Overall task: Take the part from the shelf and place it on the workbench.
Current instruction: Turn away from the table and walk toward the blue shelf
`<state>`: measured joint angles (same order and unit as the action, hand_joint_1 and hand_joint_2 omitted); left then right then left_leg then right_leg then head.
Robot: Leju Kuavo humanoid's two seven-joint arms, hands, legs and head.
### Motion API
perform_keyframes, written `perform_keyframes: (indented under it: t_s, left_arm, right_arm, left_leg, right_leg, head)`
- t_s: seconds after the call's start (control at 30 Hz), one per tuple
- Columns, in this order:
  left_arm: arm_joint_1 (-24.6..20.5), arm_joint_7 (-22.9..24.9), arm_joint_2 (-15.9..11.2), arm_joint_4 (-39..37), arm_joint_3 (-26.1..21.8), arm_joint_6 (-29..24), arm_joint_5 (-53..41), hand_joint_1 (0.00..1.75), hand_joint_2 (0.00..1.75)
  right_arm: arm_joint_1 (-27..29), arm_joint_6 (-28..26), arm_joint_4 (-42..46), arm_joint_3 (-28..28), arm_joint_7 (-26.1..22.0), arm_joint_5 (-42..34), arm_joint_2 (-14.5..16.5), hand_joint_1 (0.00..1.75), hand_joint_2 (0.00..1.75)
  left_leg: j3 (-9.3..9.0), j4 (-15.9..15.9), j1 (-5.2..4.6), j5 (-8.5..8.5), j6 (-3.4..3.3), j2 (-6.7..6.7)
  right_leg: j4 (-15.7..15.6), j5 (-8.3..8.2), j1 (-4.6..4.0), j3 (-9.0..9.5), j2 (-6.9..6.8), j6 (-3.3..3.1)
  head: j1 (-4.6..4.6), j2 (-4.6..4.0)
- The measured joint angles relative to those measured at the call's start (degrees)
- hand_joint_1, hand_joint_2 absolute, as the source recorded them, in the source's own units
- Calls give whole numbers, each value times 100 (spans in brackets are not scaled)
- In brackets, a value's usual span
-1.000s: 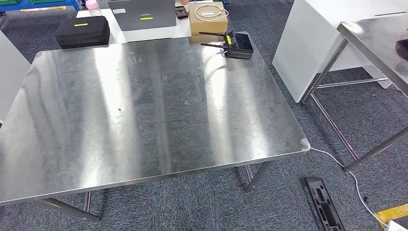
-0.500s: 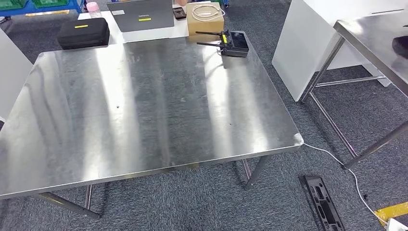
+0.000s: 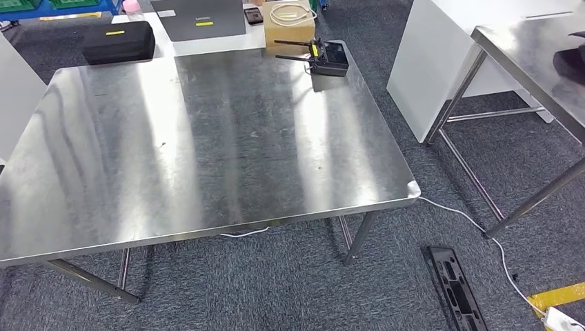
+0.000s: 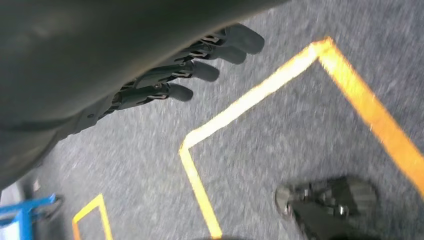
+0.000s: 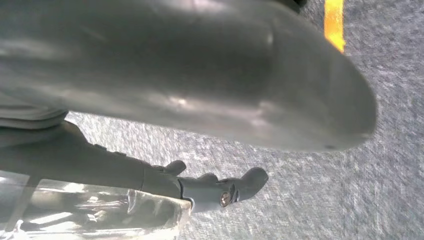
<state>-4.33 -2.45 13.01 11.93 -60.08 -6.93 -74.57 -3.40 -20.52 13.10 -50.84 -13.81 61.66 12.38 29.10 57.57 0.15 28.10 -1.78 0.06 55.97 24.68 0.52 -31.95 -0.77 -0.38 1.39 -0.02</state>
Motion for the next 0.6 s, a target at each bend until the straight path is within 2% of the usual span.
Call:
perform_keyframes:
  t_s: [0.07, 0.1, 0.13, 0.2, 0.23, 0.27, 0.3, 0.33, 0.37, 0.4, 0.43, 0.47, 0.5, 0.57, 0.6]
  left_arm:
    - [3, -3, -10, -3, 0, -35, -9, 0, 0]
    - [6, -4, -10, -4, 0, -53, -16, 0, 0]
    - [6, -4, -10, -5, 0, -76, -30, 0, 0]
    - [3, 4, -14, -7, 1, -130, -61, 0, 0]
    - [3, 22, -18, -8, 1, -156, -77, 0, 0]
    - [5, 51, -23, -8, 1, -179, -85, 0, 0]
    - [6, 98, -27, -8, 0, -199, -92, 0, 0]
    - [7, 152, -32, -8, 0, -225, -100, 0, 0]
    - [6, 207, -37, -8, 0, -252, -106, 0, 0]
    - [6, 260, -39, -8, 0, -284, -111, 0, 0]
    - [6, 304, -43, -7, 0, -318, -116, 0, 0]
    - [7, 338, -48, -7, 0, -348, -120, 0, 0]
    - [7, 363, -54, -6, 0, -373, -125, 0, 0]
    - [11, 392, -61, -7, 1, -407, -132, 0, 0]
    - [21, 399, -64, -7, 1, -422, -133, 0, 0]
  right_arm:
    - [-8, -5, -11, -3, -20, 1, 17, 0, 0]
    - [-6, -13, -15, -8, -32, -2, 21, 0, 0]
    - [-1, -26, -19, -17, -48, -6, 22, 0, 0]
    - [8, -51, -22, -48, -66, -17, 14, 0, 0]
    - [13, -61, -23, -64, -67, -20, 7, 0, 0]
    - [15, -66, -24, -76, -60, -21, 2, 0, 0]
    - [16, -69, -25, -84, -44, -18, -8, 0, 0]
    - [15, -70, -25, -87, -26, -12, -17, 0, 0]
    - [12, -70, -25, -89, -8, -3, -26, 0, 0]
    - [5, -70, -25, -90, 6, 7, -34, 0, 0]
    - [-7, -68, -26, -90, 13, 21, -37, 0, 0]
    - [-12, -66, -26, -90, 15, 36, -36, 0, 0]
    - [-17, -63, -27, -90, 14, 49, -33, 0, 0]
    - [-14, -56, -27, -90, 12, 73, -34, 0, 0]
    - [-16, -53, -29, -90, 10, 82, -32, 0, 0]
  left_leg:
    - [17, -62, -43, -84, -78, 2]
    - [17, -130, -23, -148, -107, 4]
    - [28, -212, -10, -235, -146, 5]
    - [95, -316, 22, -382, -179, 9]
    - [161, -329, 8, -440, -185, 7]
    - [223, -326, 3, -479, -173, 8]
    - [288, -322, 0, -523, -158, 8]
    - [352, -317, 0, -569, -138, 8]
    - [406, -311, 5, -609, -116, 8]
    - [463, -292, 12, -649, -85, 5]
    - [516, -263, 12, -681, -51, 1]
    - [548, -233, 11, -708, -16, -3]
    - [578, -189, 8, -729, 17, -13]
    - [603, -151, 16, -765, 77, -28]
    - [625, -128, 35, -772, 105, -37]
  right_leg:
    - [-28, -54, -5, -7, -13, 83]
    - [-30, -67, -28, -19, -17, 118]
    - [44, 4, -40, -78, -9, 128]
    - [518, 359, -22, -313, 24, 79]
    - [901, 598, 2, -466, 45, 56]
    - [1240, 762, 17, -574, 54, 58]
    - [1454, 837, 34, -606, 56, 94]
    - [1461, 813, 56, -529, 55, 156]
    - [1264, 713, 79, -356, 55, 223]
    - [860, 584, 108, -59, 54, 291]
    - [428, 504, 119, 244, 67, 310]
    - [114, 447, 108, 449, 86, 299]
    - [-110, 432, 96, 575, 106, 262]
    - [-128, 431, 59, 525, 132, 161]
    - [-130, 421, 84, 492, 124, 100]
  head:
    - [8, 0]
    - [2, 0]
    - [0, 0]
    - [-26, 0]
    - [-34, 0]
    - [-44, 0]
    - [-46, 0]
    - [-47, 0]
    - [-47, 0]
    - [-47, 0]
    - [-44, 1]
    - [-38, 1]
    - [-37, 1]
    - [-27, 0]
    - [-27, 0]
